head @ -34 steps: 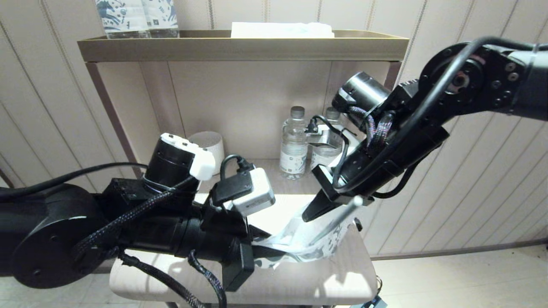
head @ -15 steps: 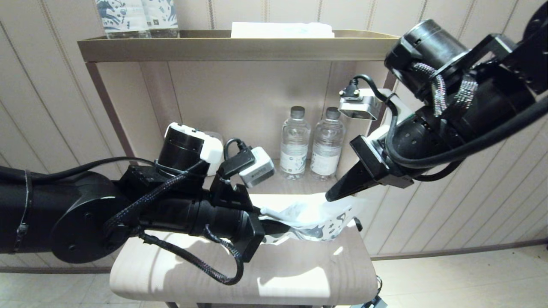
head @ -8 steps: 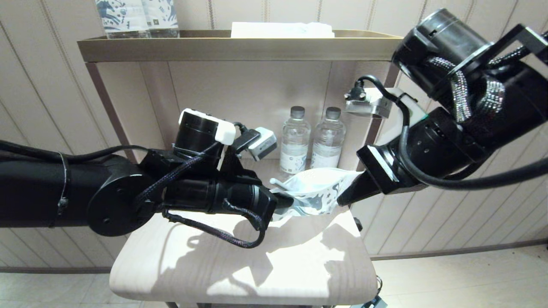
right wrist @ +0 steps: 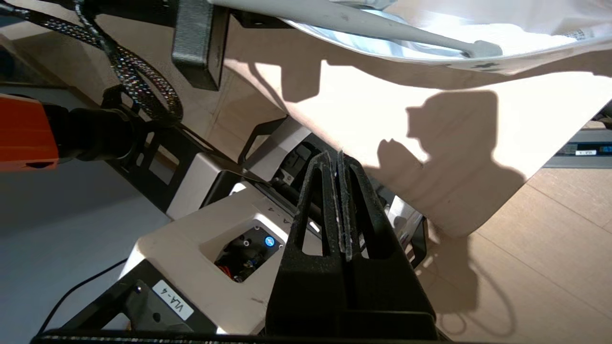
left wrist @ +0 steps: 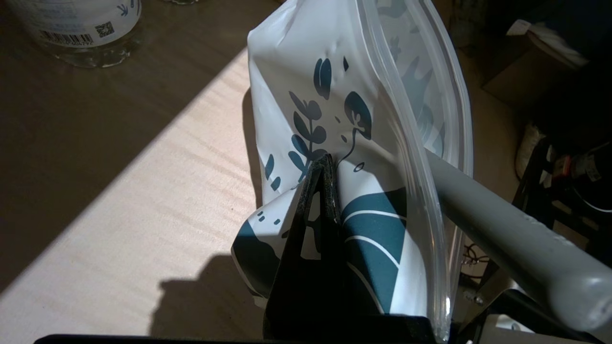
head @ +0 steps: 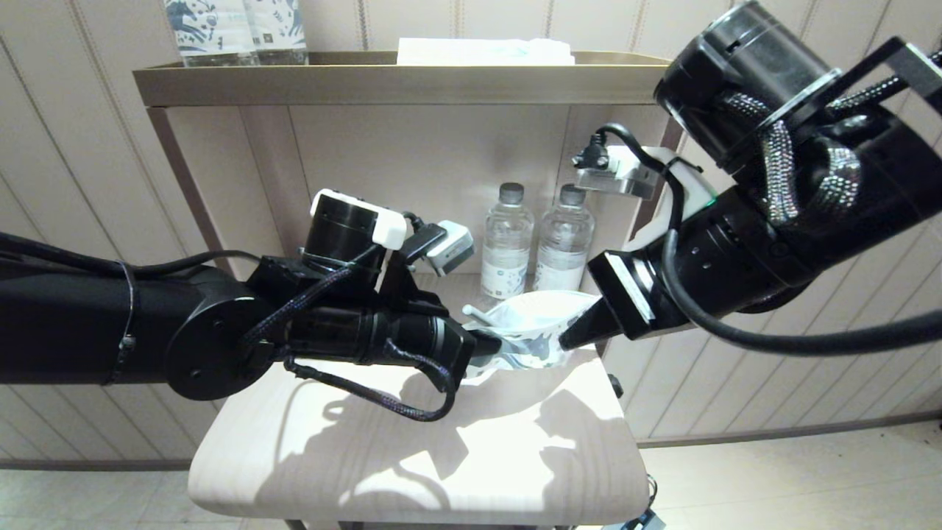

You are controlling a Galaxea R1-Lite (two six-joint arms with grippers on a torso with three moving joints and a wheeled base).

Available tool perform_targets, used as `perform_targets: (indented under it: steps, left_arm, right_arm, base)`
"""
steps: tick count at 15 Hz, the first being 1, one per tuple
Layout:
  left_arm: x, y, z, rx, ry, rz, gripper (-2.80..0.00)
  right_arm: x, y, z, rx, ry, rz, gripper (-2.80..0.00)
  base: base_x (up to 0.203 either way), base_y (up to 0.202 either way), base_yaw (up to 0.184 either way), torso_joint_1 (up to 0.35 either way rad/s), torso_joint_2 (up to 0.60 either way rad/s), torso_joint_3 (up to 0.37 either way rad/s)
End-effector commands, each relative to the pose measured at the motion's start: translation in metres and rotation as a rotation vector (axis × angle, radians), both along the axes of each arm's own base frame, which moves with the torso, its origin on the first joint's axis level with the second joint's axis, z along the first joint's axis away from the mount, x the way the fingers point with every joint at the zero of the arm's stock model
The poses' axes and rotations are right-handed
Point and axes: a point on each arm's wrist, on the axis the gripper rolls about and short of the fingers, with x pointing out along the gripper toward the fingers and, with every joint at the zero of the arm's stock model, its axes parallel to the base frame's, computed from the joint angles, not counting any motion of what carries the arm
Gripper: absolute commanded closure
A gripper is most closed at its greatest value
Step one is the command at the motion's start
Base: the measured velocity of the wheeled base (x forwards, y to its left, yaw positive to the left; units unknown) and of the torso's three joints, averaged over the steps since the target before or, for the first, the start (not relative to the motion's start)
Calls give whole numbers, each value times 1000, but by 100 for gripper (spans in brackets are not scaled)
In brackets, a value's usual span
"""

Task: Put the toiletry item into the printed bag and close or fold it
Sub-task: Place the toothbrush in the storage bag

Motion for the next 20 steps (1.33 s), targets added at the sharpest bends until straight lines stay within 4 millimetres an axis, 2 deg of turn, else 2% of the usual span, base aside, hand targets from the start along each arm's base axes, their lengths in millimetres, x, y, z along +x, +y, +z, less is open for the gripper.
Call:
perform_targets:
  steps: [1, 5, 9, 13, 16, 18, 20]
  left_arm:
    - [0, 0, -1, 0, 2, -3, 0]
    - [0, 0, -2, 2, 6, -6, 0]
    - [0, 0, -4, 6, 10, -5, 0]
    - [0, 0, -5, 8, 10, -5, 0]
    - [1, -1, -7, 14, 15, -6, 0]
    - [1, -1, -7, 14, 14, -7, 0]
    - [1, -1, -8, 15, 16, -7, 0]
  right_arm:
    - [-1, 1, 2, 5, 0, 3, 0]
    - [5, 7, 3, 25, -29, 12, 0]
    - [5, 38, -7, 43, -37, 82, 0]
    - [11, 53, -11, 81, -69, 95, 0]
    - [1, 53, -1, 108, -98, 116, 0]
    - [-14, 52, 9, 130, -119, 150, 0]
    - [-18, 54, 10, 135, -123, 165, 0]
  base:
    - [0, 0, 0, 0, 0, 0]
    - [0, 0, 0, 0, 0, 0]
    - [0, 0, 0, 0, 0, 0]
    - [0, 0, 0, 0, 0, 0]
    - [0, 0, 0, 0, 0, 0]
    - [0, 0, 0, 0, 0, 0]
    - [0, 0, 0, 0, 0, 0]
